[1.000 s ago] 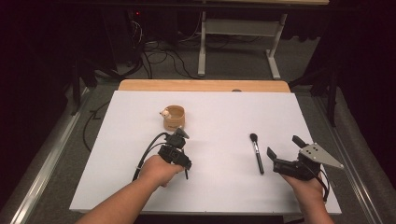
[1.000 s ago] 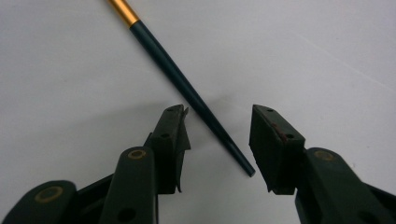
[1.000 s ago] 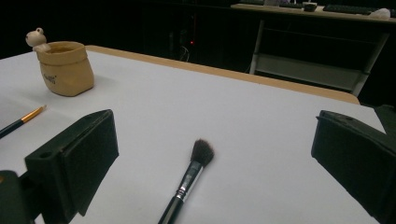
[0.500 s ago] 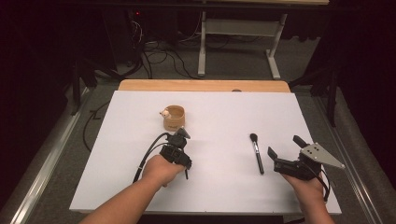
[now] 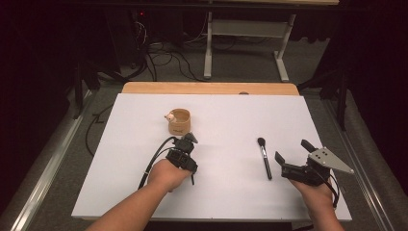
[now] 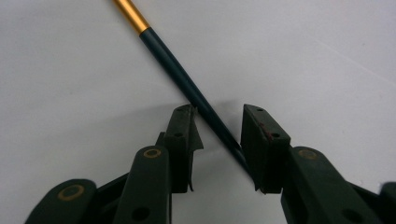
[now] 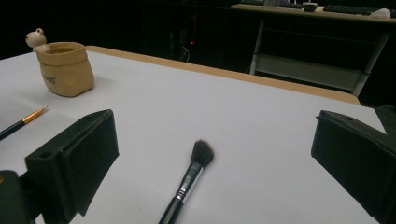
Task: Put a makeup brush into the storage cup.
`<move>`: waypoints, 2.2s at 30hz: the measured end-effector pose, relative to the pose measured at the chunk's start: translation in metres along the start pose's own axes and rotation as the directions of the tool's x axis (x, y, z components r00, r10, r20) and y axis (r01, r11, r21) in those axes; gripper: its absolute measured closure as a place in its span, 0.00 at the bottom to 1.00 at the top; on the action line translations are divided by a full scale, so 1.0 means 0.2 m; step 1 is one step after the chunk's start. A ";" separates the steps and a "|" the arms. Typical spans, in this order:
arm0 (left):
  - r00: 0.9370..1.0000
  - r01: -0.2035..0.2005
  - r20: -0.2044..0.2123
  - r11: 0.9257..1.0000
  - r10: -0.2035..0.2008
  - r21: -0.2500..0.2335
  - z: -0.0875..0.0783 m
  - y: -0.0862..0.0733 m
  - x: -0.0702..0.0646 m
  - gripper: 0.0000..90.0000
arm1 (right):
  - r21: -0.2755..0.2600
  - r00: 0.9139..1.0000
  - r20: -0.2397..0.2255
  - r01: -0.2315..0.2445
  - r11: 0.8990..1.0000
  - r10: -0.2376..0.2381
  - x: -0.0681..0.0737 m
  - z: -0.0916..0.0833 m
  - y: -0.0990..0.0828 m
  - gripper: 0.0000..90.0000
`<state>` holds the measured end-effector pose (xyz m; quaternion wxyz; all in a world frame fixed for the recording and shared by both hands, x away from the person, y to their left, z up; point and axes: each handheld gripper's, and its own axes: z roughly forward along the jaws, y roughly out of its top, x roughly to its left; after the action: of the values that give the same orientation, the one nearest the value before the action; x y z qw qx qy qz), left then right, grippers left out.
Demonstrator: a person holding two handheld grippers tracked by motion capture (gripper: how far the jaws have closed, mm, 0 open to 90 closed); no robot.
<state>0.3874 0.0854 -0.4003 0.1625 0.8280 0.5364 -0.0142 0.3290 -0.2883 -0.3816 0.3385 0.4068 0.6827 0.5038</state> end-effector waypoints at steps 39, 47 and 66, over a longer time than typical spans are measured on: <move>0.999 -0.042 -0.023 0.999 0.042 0.029 0.00 0.02 0.01 0.86 | -0.005 1.000 0.003 -0.004 1.000 0.004 -0.01 0.00 0.00 0.03; 0.997 -0.069 -0.032 0.997 0.070 0.048 0.00 0.03 0.01 0.89 | -0.006 1.000 0.003 -0.007 1.000 0.007 -0.01 0.00 0.00 0.03; 0.991 -0.116 -0.056 0.990 0.121 0.080 0.01 0.05 -0.01 0.91 | -0.007 1.000 0.002 -0.012 1.000 0.012 -0.01 0.00 0.00 0.03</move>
<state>0.3954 0.0798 -0.3994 0.1150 0.8641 0.4900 0.0001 0.3296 -0.2899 -0.3812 0.3375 0.4104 0.6782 0.5077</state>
